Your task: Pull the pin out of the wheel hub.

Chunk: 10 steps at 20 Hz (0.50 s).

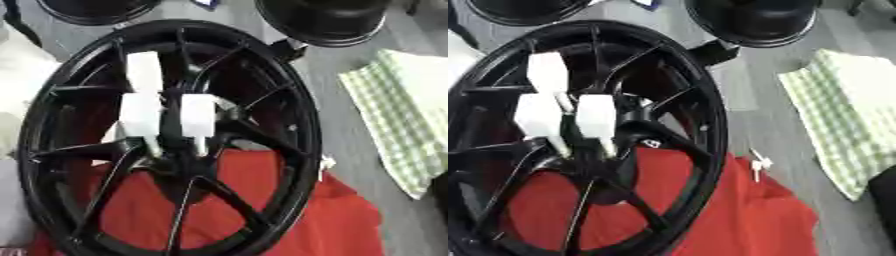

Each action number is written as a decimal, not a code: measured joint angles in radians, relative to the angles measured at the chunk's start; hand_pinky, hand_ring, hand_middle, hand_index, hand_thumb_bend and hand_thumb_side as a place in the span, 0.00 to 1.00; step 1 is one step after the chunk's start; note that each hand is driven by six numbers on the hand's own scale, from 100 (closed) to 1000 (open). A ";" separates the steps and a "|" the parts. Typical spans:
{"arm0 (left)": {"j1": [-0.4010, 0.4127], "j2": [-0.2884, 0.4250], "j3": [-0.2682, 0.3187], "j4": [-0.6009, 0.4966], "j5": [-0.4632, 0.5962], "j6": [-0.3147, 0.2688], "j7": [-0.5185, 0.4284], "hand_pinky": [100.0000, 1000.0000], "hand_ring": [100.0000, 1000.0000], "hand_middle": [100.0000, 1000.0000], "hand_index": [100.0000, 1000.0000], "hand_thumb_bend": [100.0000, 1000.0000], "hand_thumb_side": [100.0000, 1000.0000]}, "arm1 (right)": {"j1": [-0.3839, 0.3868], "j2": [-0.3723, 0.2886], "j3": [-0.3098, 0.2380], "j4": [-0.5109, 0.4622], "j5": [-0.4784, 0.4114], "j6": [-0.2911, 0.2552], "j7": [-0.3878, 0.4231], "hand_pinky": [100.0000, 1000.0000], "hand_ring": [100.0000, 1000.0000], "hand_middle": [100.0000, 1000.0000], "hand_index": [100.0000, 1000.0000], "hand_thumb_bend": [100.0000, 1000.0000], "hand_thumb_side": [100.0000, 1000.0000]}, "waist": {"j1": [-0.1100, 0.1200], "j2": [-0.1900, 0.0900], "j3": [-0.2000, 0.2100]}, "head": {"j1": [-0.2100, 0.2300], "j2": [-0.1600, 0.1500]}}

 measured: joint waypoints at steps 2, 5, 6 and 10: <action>-0.004 0.001 -0.004 0.000 -0.004 0.002 -0.010 0.66 0.65 0.70 0.74 0.18 0.72 | 0.000 0.000 0.002 0.000 0.000 0.001 0.001 0.78 0.69 0.56 0.64 0.00 0.54 | 0.000 -0.001 0.000 | 0.000 0.000; -0.023 0.010 -0.018 -0.004 -0.020 0.009 -0.038 0.67 0.65 0.70 0.74 0.17 0.71 | 0.000 0.000 0.005 0.000 0.000 0.002 0.002 0.78 0.69 0.56 0.64 0.00 0.54 | 0.000 -0.005 -0.001 | -0.001 0.000; -0.033 0.018 -0.026 -0.007 -0.031 0.013 -0.055 0.67 0.65 0.70 0.75 0.16 0.70 | 0.001 0.000 0.005 -0.001 0.000 0.002 0.002 0.78 0.69 0.56 0.64 0.00 0.54 | 0.000 -0.006 -0.001 | -0.002 0.000; -0.081 0.062 -0.070 -0.012 -0.103 0.032 -0.177 0.69 0.67 0.71 0.76 0.14 0.71 | 0.003 0.000 0.006 -0.002 0.001 0.004 0.005 0.78 0.69 0.56 0.64 0.00 0.54 | 0.004 -0.011 -0.003 | -0.003 0.000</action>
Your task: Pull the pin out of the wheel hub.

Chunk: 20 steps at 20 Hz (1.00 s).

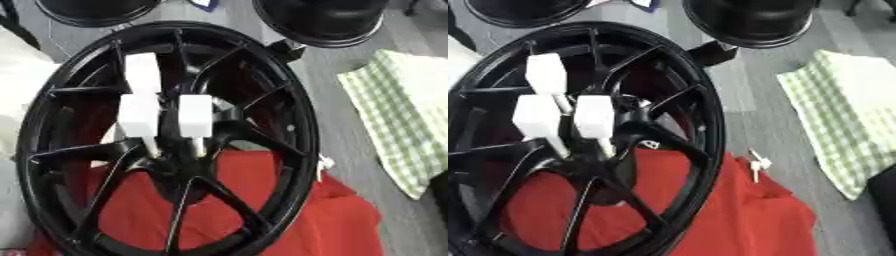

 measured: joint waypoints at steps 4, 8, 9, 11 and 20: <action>-0.060 0.048 -0.056 0.000 -0.097 0.019 -0.182 0.70 0.68 0.72 0.78 0.12 0.73 | 0.001 0.000 0.006 0.000 0.001 0.002 0.002 0.78 0.69 0.56 0.64 0.00 0.55 | 0.004 -0.006 0.000 | 0.001 0.001; -0.120 0.084 -0.112 0.016 -0.178 0.034 -0.372 0.72 0.70 0.73 0.80 0.15 0.75 | 0.001 0.000 0.012 0.000 0.002 0.006 0.006 0.78 0.69 0.56 0.64 0.00 0.55 | 0.012 -0.007 0.000 | 0.000 0.001; -0.138 0.089 -0.126 0.020 -0.191 0.037 -0.417 0.72 0.71 0.73 0.80 0.14 0.75 | 0.001 0.000 0.012 0.000 0.002 0.006 0.006 0.78 0.69 0.56 0.64 0.00 0.56 | 0.015 -0.007 0.000 | -0.002 0.001; -0.171 0.096 -0.152 0.025 -0.210 0.039 -0.498 0.73 0.71 0.74 0.81 0.15 0.74 | 0.001 0.000 0.015 0.000 0.002 0.007 0.007 0.78 0.69 0.56 0.64 0.00 0.56 | 0.016 -0.007 0.000 | -0.005 0.001; -0.300 0.097 -0.248 0.051 -0.251 0.009 -0.746 0.72 0.69 0.71 0.82 0.18 0.76 | -0.001 -0.001 0.027 0.000 0.003 0.011 0.019 0.78 0.69 0.56 0.64 0.00 0.56 | 0.027 -0.007 -0.017 | -0.013 0.001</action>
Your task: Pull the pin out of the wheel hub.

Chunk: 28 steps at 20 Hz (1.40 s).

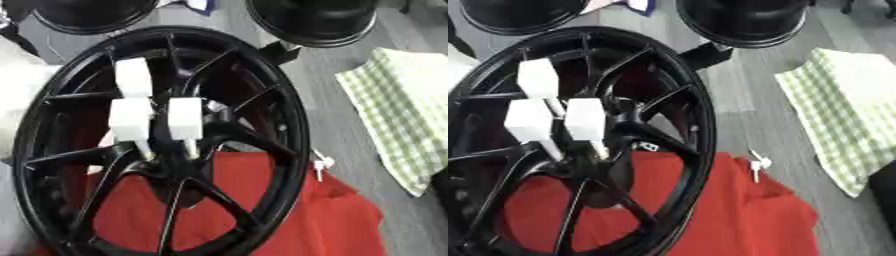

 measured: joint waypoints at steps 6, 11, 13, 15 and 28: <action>-0.014 0.000 -0.039 -0.040 0.033 -0.016 -0.078 0.70 0.65 0.73 0.82 0.17 0.74 | -0.004 -0.001 0.003 0.000 0.000 0.003 0.004 0.78 0.69 0.56 0.64 0.00 0.56 | 0.002 0.000 -0.007 | -0.001 -0.001; -0.022 0.000 -0.054 -0.052 0.077 -0.028 -0.080 0.67 0.57 0.70 0.80 0.15 0.71 | -0.006 -0.001 0.009 0.000 0.000 0.005 0.009 0.78 0.69 0.56 0.64 0.00 0.57 | 0.003 0.000 -0.011 | -0.002 -0.003; -0.022 0.000 -0.056 -0.053 0.099 -0.037 -0.070 0.67 0.57 0.69 0.80 0.15 0.70 | -0.009 -0.001 0.009 0.000 0.000 0.005 0.010 0.78 0.69 0.56 0.64 0.00 0.57 | 0.003 0.000 -0.013 | -0.002 -0.006; -0.021 0.000 -0.060 -0.054 0.120 -0.045 -0.062 0.67 0.59 0.70 0.80 0.15 0.71 | -0.010 -0.001 0.009 0.000 0.000 0.006 0.011 0.78 0.69 0.56 0.64 0.00 0.56 | 0.003 0.000 -0.013 | -0.004 -0.011; -0.093 -0.005 -0.127 -0.056 0.076 0.046 -0.224 0.76 0.75 0.79 0.85 0.21 0.63 | -0.017 -0.002 0.021 0.000 0.000 0.009 0.018 0.79 0.69 0.57 0.64 0.00 0.58 | 0.007 0.000 -0.018 | -0.006 -0.017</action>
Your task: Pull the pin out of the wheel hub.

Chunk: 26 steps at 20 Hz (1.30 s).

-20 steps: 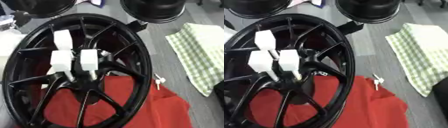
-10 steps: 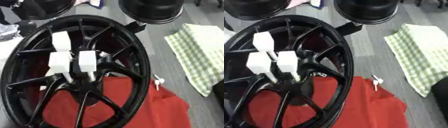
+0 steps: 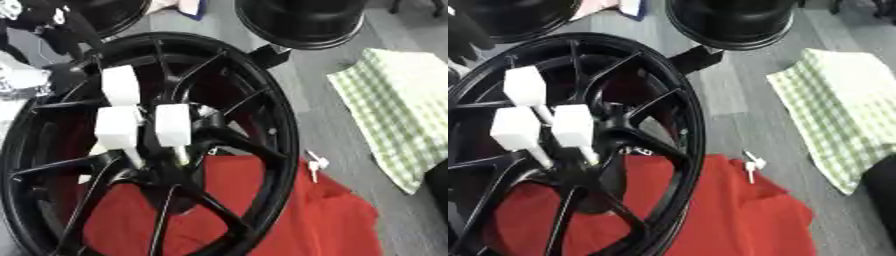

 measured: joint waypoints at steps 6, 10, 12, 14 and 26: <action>-0.046 -0.038 -0.041 0.043 -0.063 0.054 -0.043 0.78 0.77 0.81 0.87 0.25 0.57 | -0.001 0.000 0.001 0.002 0.000 0.000 0.001 0.79 0.68 0.57 0.64 0.00 0.59 | 0.005 0.000 -0.002 | 0.000 -0.001; -0.068 -0.062 -0.067 0.074 -0.107 0.082 -0.050 0.80 0.79 0.84 0.89 0.27 0.53 | -0.001 0.000 0.006 0.005 0.000 0.000 0.003 0.79 0.68 0.57 0.64 0.00 0.59 | 0.006 0.001 -0.003 | 0.000 -0.001; -0.074 -0.071 -0.075 0.085 -0.129 0.093 -0.049 0.80 0.80 0.85 0.90 0.27 0.52 | -0.001 0.000 0.006 0.005 0.000 -0.001 0.004 0.79 0.68 0.57 0.64 0.00 0.59 | 0.006 0.001 -0.003 | 0.000 -0.001; -0.079 -0.077 -0.077 0.093 -0.147 0.104 -0.041 0.80 0.80 0.85 0.90 0.27 0.52 | -0.001 0.000 0.006 0.006 0.000 -0.001 0.004 0.79 0.68 0.57 0.64 0.00 0.59 | 0.006 0.002 -0.003 | 0.000 -0.001; -0.111 -0.112 -0.082 0.124 -0.185 0.157 -0.007 0.81 0.81 0.87 0.90 0.27 0.44 | -0.001 0.000 0.006 0.006 0.000 -0.002 0.005 0.79 0.68 0.57 0.64 0.00 0.60 | 0.005 0.007 -0.003 | 0.003 0.002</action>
